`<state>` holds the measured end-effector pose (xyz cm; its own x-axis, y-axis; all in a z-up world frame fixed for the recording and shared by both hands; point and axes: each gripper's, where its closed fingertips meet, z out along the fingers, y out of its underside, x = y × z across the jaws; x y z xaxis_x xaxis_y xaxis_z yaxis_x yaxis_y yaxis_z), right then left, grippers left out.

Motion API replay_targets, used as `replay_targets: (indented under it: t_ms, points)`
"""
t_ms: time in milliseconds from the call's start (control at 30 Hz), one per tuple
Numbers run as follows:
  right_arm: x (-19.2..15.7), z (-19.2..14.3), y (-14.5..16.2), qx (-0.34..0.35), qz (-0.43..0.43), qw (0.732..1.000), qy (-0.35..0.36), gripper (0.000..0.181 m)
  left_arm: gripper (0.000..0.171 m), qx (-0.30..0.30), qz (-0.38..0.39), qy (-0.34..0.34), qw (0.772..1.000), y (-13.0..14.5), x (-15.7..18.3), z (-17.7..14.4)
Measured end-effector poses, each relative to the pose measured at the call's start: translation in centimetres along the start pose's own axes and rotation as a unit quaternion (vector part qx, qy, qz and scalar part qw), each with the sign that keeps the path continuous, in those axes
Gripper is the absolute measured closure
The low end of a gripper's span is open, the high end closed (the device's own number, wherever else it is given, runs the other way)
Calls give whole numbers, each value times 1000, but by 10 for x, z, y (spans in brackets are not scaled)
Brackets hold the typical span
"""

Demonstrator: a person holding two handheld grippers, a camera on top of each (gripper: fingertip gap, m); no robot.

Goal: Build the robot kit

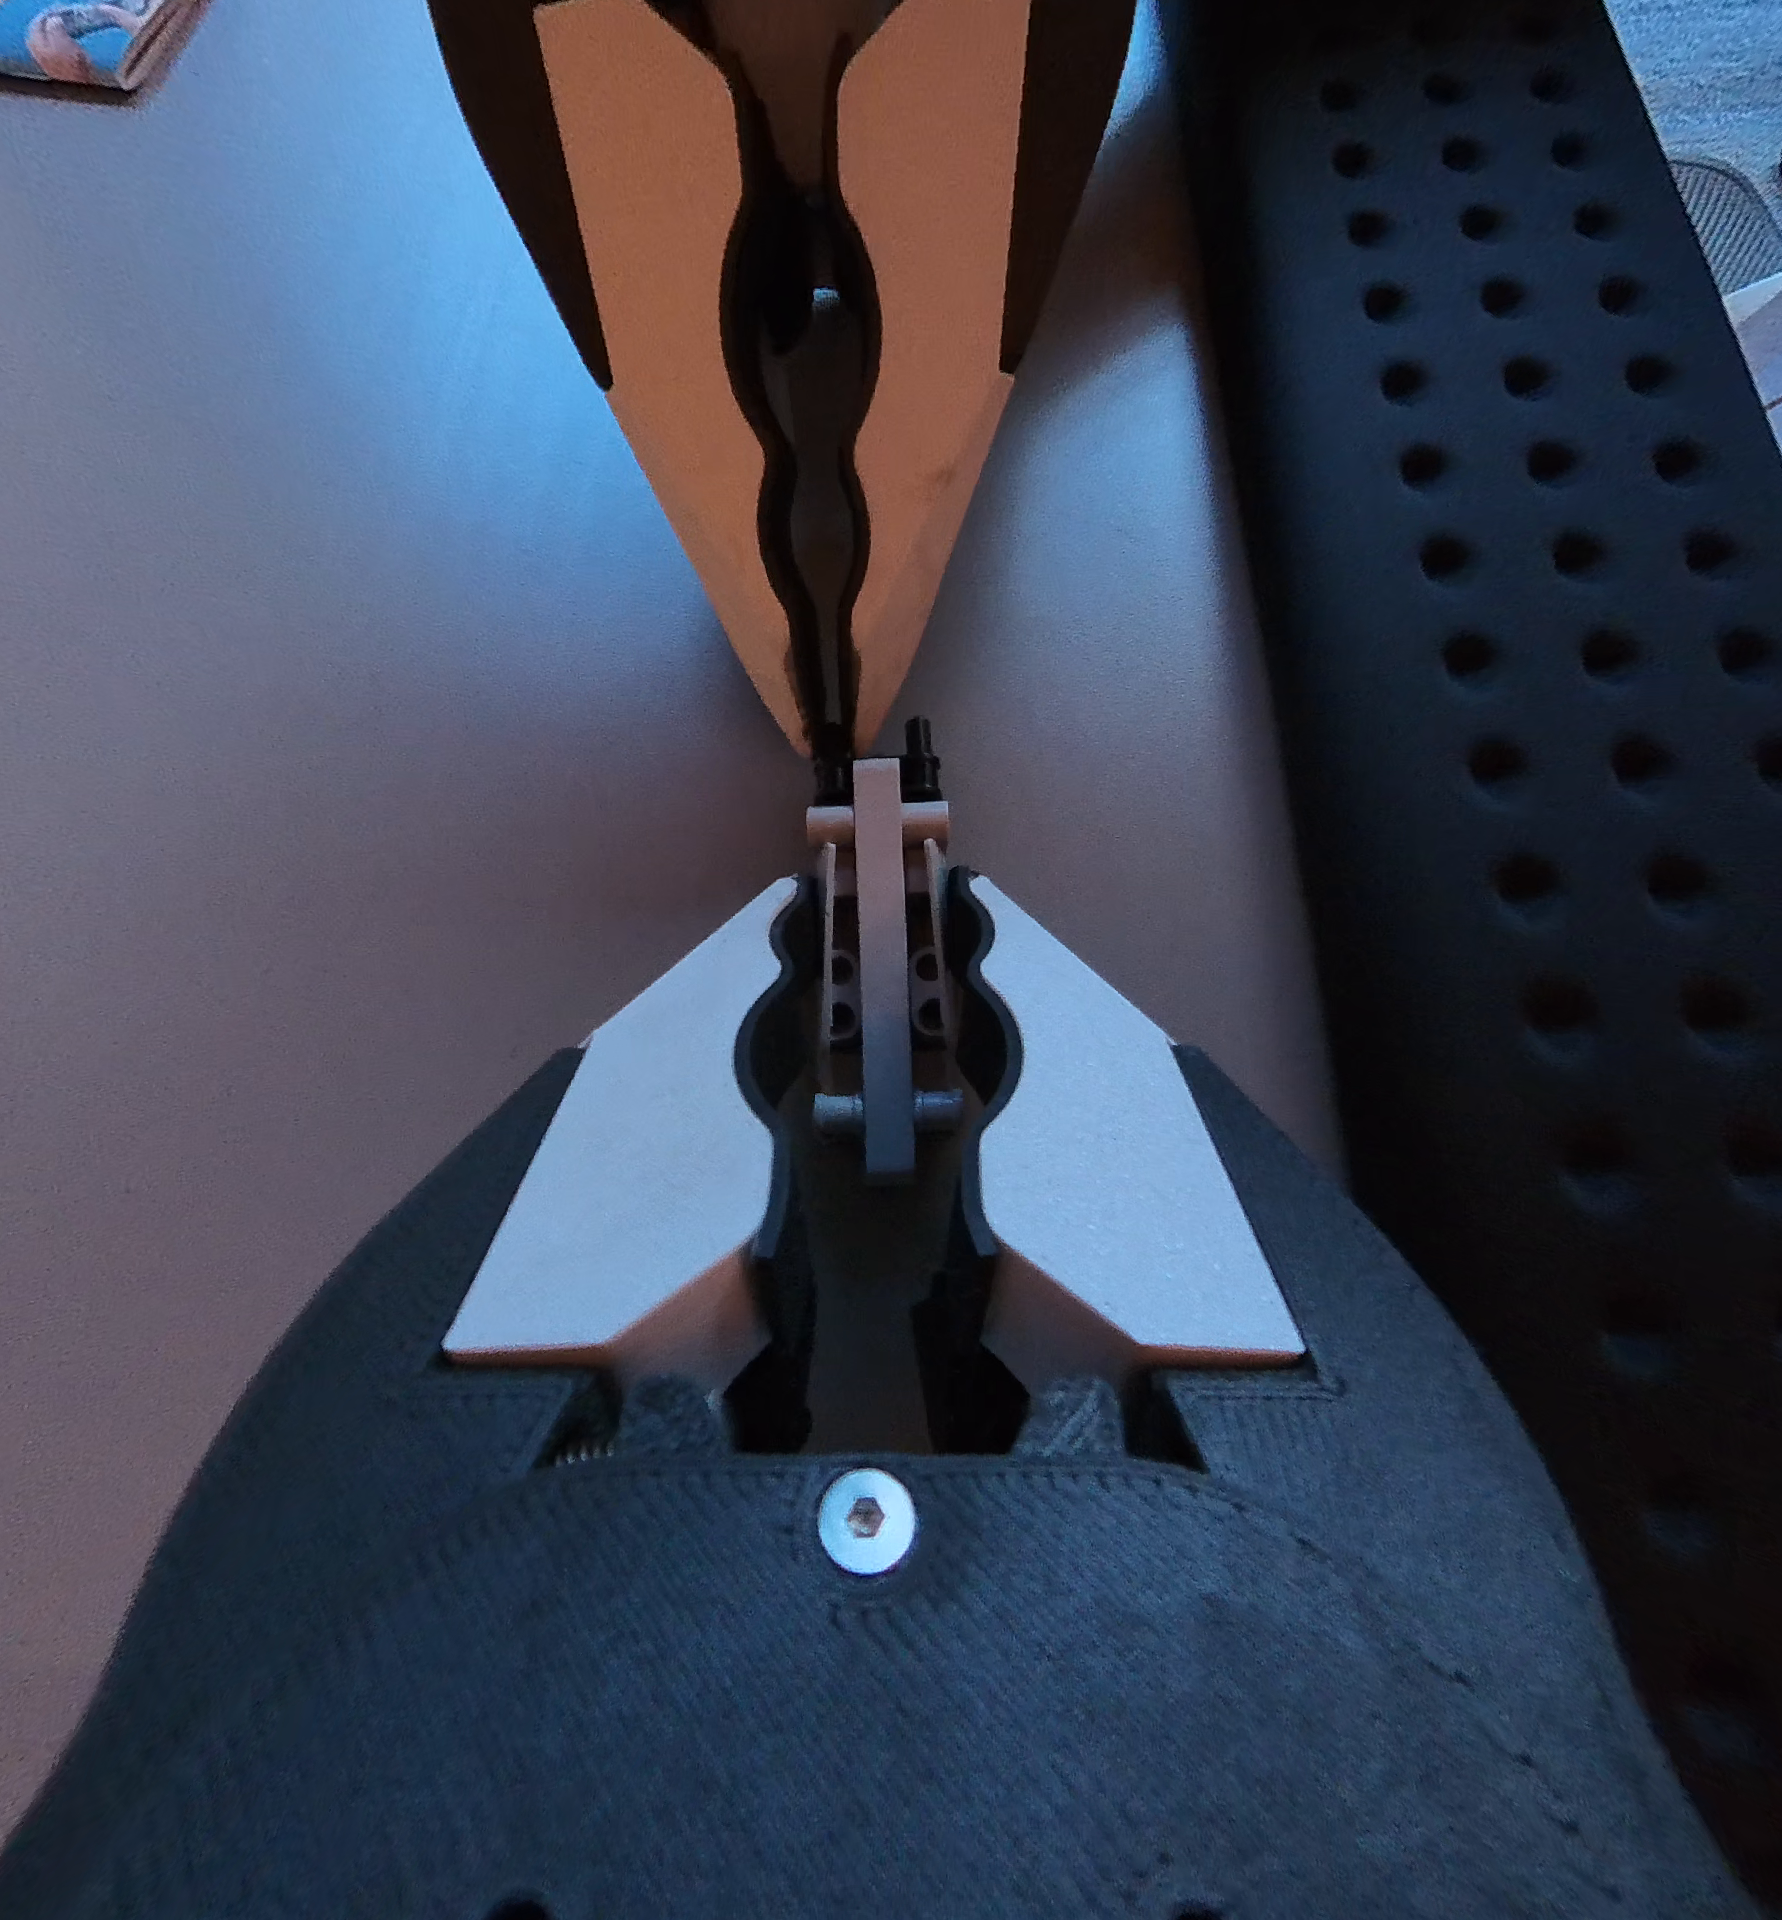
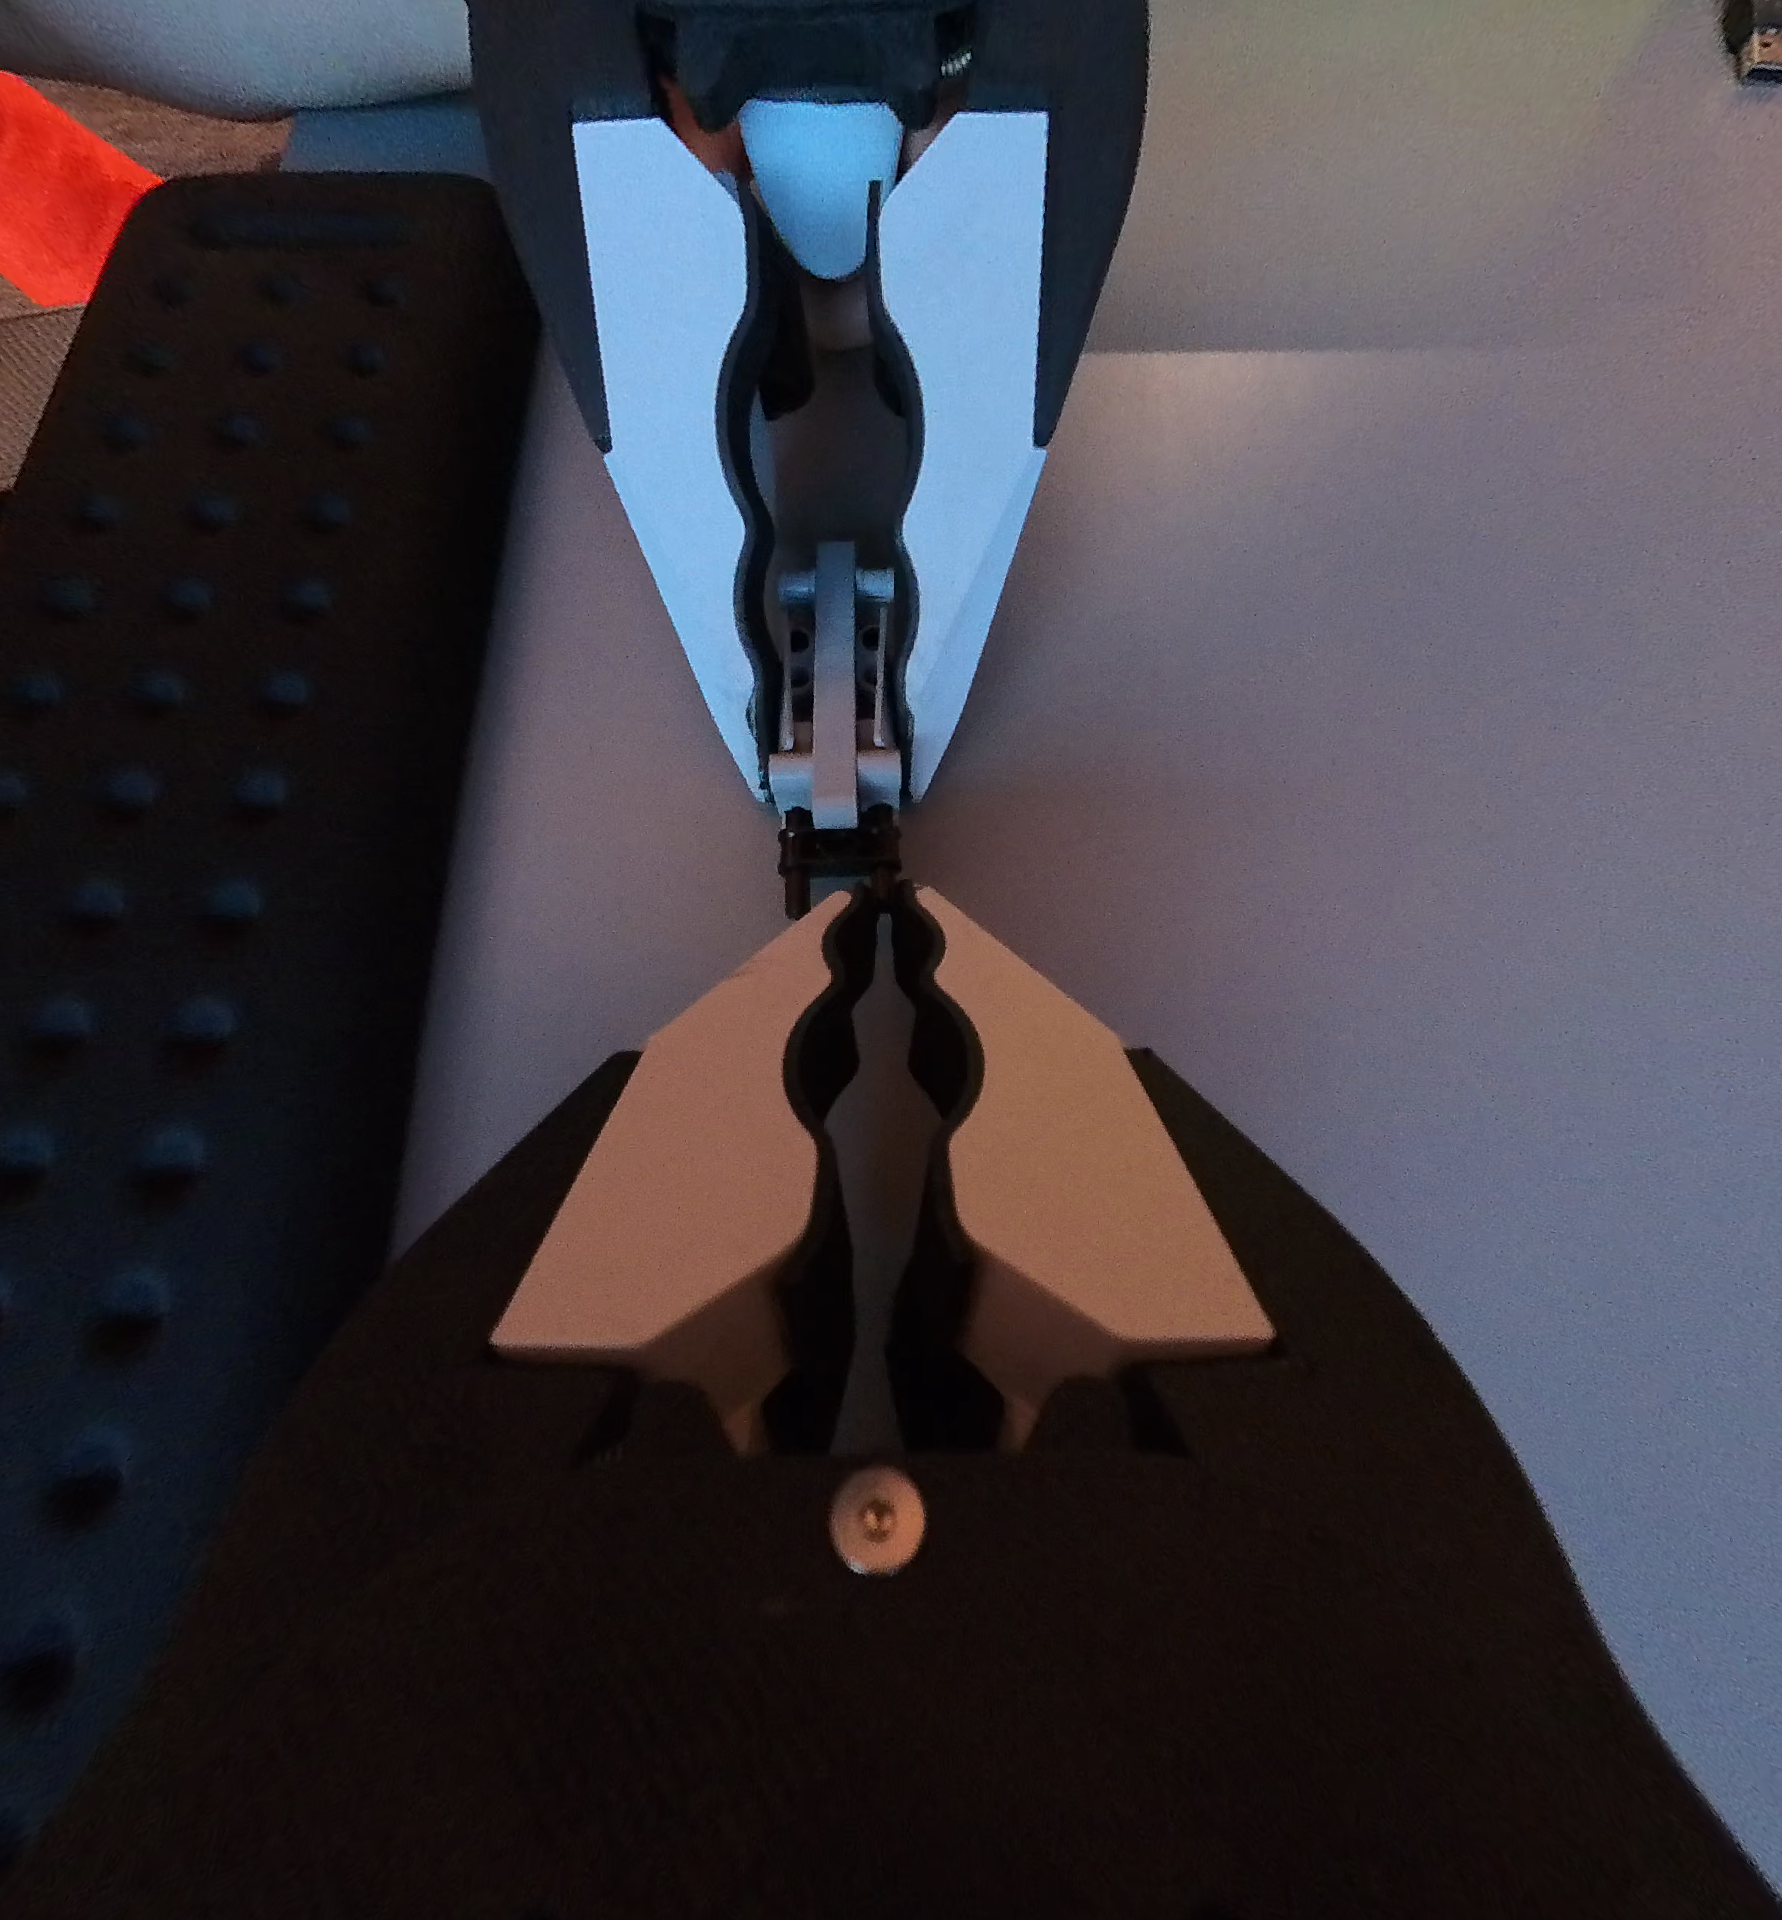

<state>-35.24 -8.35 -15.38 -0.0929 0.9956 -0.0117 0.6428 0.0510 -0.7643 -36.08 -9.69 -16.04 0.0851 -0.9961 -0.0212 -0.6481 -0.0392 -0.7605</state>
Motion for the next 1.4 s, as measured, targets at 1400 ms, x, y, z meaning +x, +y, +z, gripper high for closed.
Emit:
replay_targets:
  t_ms: [1400]
  points:
    - [4, 0, 3, 9, 15, 1000, 0, 166, 148, 1, 1, 5, 1000, -1, 2, 1]
